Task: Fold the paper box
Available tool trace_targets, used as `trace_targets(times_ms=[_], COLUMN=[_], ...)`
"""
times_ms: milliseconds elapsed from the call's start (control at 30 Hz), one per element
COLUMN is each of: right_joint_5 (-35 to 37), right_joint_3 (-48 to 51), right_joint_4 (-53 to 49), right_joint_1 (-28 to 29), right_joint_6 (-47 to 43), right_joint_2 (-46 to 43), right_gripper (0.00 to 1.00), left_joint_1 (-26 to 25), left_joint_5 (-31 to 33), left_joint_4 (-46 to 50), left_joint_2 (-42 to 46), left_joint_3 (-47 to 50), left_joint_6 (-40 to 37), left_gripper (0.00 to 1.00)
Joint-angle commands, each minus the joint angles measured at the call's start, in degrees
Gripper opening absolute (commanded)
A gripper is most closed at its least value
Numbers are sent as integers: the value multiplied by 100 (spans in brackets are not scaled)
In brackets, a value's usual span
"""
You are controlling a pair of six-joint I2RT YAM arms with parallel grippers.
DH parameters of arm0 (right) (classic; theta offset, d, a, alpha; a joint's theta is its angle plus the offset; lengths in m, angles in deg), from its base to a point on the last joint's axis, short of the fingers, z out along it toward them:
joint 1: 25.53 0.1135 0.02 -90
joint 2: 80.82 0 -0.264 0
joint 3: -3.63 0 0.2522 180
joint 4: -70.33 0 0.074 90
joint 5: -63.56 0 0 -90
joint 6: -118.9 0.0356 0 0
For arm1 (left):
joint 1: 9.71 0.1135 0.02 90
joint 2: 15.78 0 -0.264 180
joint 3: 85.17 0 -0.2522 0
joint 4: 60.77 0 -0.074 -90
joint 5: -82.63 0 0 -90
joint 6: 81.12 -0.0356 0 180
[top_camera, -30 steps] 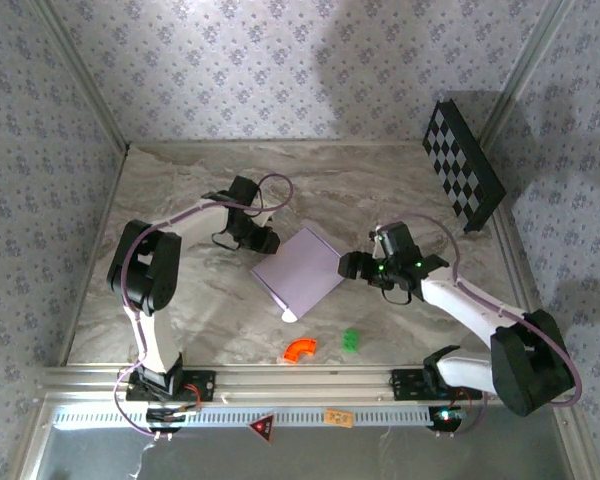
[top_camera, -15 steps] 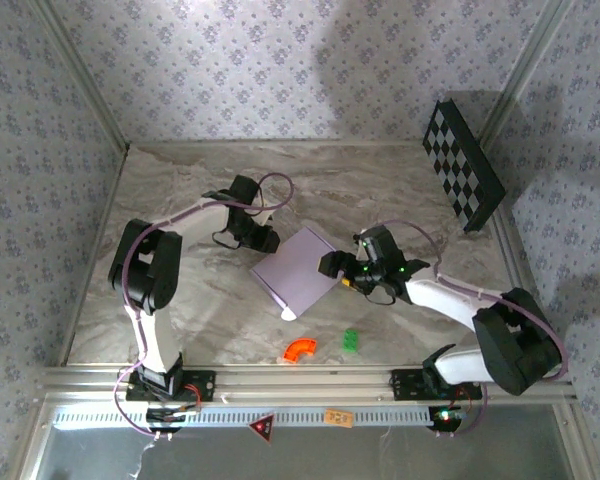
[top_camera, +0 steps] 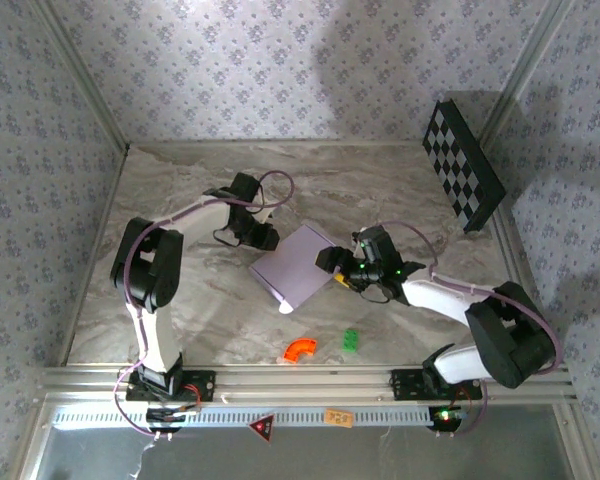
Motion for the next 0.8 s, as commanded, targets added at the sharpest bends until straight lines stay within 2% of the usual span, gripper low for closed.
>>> trace_targets(times_ms=[0,467,767], right_joint_5=[91,53,66], right_joint_3=[76,-131,-192], right_joint_4=[328,1321,1464], right_joint_1=[76,144,138], right_joint_6=[261,779,862], right_joint_2=[126,705,777], right_gripper=[81,71,62], left_joint_1=[-12,-21,-22], left_joint_5=[384,201,173], left_joint_4=[345,382,401], left_joint_2=[-306,-221,-191], left_joint_3=[-9,-35,2], left_joint_6=[-114,-87,-78], left_gripper=[28,28,28])
